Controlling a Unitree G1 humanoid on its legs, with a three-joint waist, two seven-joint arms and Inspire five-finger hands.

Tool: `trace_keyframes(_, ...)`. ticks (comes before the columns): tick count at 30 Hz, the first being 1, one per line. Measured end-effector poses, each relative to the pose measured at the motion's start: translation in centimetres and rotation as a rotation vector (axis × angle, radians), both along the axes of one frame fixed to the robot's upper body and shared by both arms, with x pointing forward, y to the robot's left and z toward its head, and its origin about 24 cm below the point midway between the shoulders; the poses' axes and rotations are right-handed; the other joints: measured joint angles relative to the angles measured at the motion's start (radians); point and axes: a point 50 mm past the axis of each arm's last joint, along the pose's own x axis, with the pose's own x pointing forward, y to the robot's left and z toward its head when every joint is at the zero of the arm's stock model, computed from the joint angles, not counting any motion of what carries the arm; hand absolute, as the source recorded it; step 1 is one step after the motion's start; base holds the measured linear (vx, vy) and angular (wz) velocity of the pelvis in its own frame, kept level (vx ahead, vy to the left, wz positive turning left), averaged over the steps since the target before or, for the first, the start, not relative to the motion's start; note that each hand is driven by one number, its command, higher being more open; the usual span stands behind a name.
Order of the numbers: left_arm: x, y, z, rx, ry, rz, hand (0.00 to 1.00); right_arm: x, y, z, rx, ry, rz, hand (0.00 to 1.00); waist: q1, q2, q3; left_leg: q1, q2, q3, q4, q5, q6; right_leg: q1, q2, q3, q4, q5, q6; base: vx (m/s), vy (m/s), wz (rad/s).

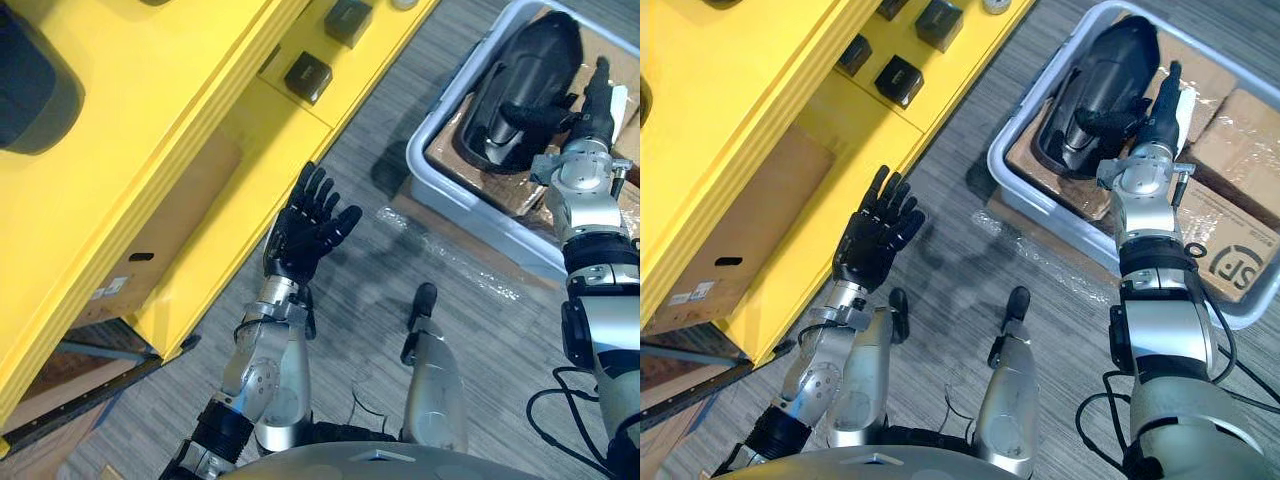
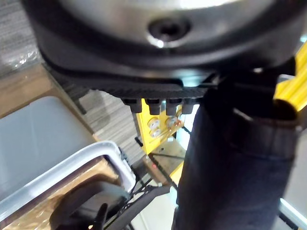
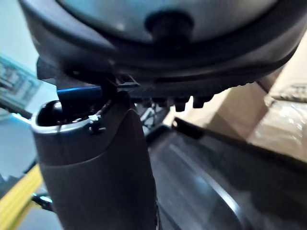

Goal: Walk over and take three plastic housings, then place them on the shelf

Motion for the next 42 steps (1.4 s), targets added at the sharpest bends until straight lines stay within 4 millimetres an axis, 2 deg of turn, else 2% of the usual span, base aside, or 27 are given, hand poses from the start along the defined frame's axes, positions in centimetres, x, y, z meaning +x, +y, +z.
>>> trace_keyframes(1, -0.1, -0.2, 0.1, -0.010, -0.005, 0.001, 1.00, -0.1, -0.2, -0.6, -0.016, 0.041, -0.022, 0.00, 0.003, 0.002, 0.000, -0.002, -0.004, -0.001, 0.001, 0.001, 0.002, 0.000, -0.004, -0.002, 0.001, 0.001, 0.001, -0.01, 0.054, 0.08)
trace_keyframes(3, -0.1, -0.4, 0.0, -0.014, -0.002, -0.005, 1.00, -0.2, -0.6, -0.2, -0.049, 0.067, -0.042, 0.00, 0.002, 0.002, 0.000, -0.006, -0.007, -0.005, 0.003, 0.001, 0.002, 0.003, -0.007, -0.006, 0.002, 0.001, 0.002, -0.01, 0.058, 0.09)
trace_keyframes(7, -0.1, -0.7, 0.0, -0.030, 0.006, -0.018, 1.00, -0.8, -2.8, 0.5, -0.109, 0.202, -0.081, 0.00, 0.000, 0.005, 0.001, -0.002, -0.007, -0.010, -0.001, 0.006, 0.002, 0.013, -0.007, -0.017, 0.001, 0.001, 0.002, -0.02, 0.029, 0.06)
trace_keyframes(10, -0.1, -0.6, -0.5, -0.022, 0.025, -0.016, 1.00, -0.9, -3.4, -0.3, -0.102, 0.281, -0.106, 0.00, -0.002, 0.014, 0.001, 0.018, -0.006, -0.007, -0.015, 0.012, -0.001, 0.027, -0.006, -0.018, 0.000, 0.001, 0.001, 0.00, 0.000, 0.00)
trace_keyframes(13, -0.3, -0.7, -0.7, -0.021, 0.034, -0.021, 1.00, -1.1, -3.9, -0.4, -0.124, 0.302, -0.141, 0.00, -0.003, 0.020, -0.001, 0.035, -0.007, -0.008, -0.036, 0.023, -0.005, 0.038, -0.005, -0.023, -0.005, 0.000, 0.000, 0.00, -0.003, 0.02)
trace_keyframes(16, -0.4, -0.5, -0.9, -0.014, 0.041, -0.020, 1.00, -0.9, -3.2, -1.8, -0.022, 0.310, -0.129, 0.00, -0.012, 0.022, -0.002, 0.062, -0.008, -0.015, -0.061, 0.034, -0.009, 0.067, -0.005, -0.039, -0.015, -0.004, -0.005, 0.02, -0.013, 0.11)
trace_keyframes(18, -0.5, -0.6, -0.7, -0.014, 0.031, -0.032, 1.00, -1.3, -3.5, -2.5, 0.032, 0.305, -0.164, 0.00, -0.015, 0.025, -0.005, 0.079, -0.010, -0.025, -0.079, 0.042, -0.014, 0.087, -0.005, -0.053, -0.015, -0.008, -0.011, 0.03, -0.008, 0.15)
trace_keyframes(22, -0.8, -0.4, -0.3, 0.004, -0.003, -0.080, 1.00, -1.7, -3.4, -4.1, 0.036, 0.296, -0.221, 0.00, -0.023, 0.026, -0.005, 0.117, -0.013, -0.039, -0.113, 0.058, -0.019, 0.123, -0.007, -0.077, -0.006, -0.026, -0.016, 0.02, -0.015, 0.17)
trace_keyframes(26, -2.0, -0.3, 0.5, 0.032, -0.058, -0.138, 1.00, -2.7, -3.4, -6.1, -0.005, 0.286, -0.270, 0.00, -0.027, 0.024, -0.005, 0.179, -0.023, -0.054, -0.177, 0.084, -0.030, 0.163, -0.019, -0.103, 0.025, -0.065, -0.018, 0.04, -0.043, 0.24)
trace_keyframes(30, -2.8, -0.2, 0.4, 0.094, -0.043, -0.179, 1.00, -3.8, -1.5, -8.5, -0.052, 0.265, -0.225, 0.00, -0.056, 0.008, -0.012, 0.279, -0.026, -0.061, -0.277, 0.124, -0.046, 0.227, -0.022, -0.130, 0.037, -0.100, -0.022, 0.06, -0.076, 0.16)
trace_keyframes(32, -3.2, -0.4, -0.4, 0.169, -0.002, -0.213, 1.00, -4.3, 0.6, -9.7, -0.066, 0.230, -0.177, 0.00, -0.082, -0.014, -0.044, 0.319, -0.026, -0.057, -0.333, 0.147, -0.050, 0.243, -0.021, -0.137, 0.036, -0.110, -0.022, 0.07, -0.072, 0.05)
trace_keyframes(36, -3.8, -1.8, -1.2, 0.296, 0.014, -0.333, 1.00, -5.8, 2.4, -10.9, -0.148, 0.209, -0.136, 0.00, -0.104, -0.043, -0.094, 0.392, -0.021, -0.037, -0.380, 0.151, -0.057, 0.289, -0.020, -0.141, 0.029, -0.116, -0.021, 0.06, -0.026, -0.07)
trace_keyframes(39, -4.2, -3.2, -2.0, 0.392, 0.058, -0.430, 1.00, -7.2, 3.3, -11.9, -0.231, 0.215, -0.125, 0.00, -0.122, -0.067, -0.178, 0.437, -0.019, -0.012, -0.416, 0.150, -0.060, 0.329, -0.012, -0.130, -0.013, -0.114, -0.018, 0.05, -0.002, -0.14)
trace_keyframes(40, -4.2, -3.4, -2.2, 0.408, 0.067, -0.442, 1.00, -7.3, 3.5, -12.1, -0.244, 0.215, -0.121, 0.00, -0.125, -0.071, -0.186, 0.450, -0.017, -0.006, -0.423, 0.150, -0.061, 0.341, -0.008, -0.128, -0.024, -0.112, -0.015, 0.02, -0.009, -0.16)
trace_keyframes(42, -3.6, -4.1, -3.4, 0.457, 0.139, -0.492, 1.00, -8.2, 3.7, -12.9, -0.311, 0.227, -0.104, 0.00, -0.134, -0.083, -0.235, 0.484, -0.010, 0.020, -0.441, 0.150, -0.063, 0.363, 0.003, -0.109, -0.053, -0.104, -0.010, 0.04, -0.002, -0.27)
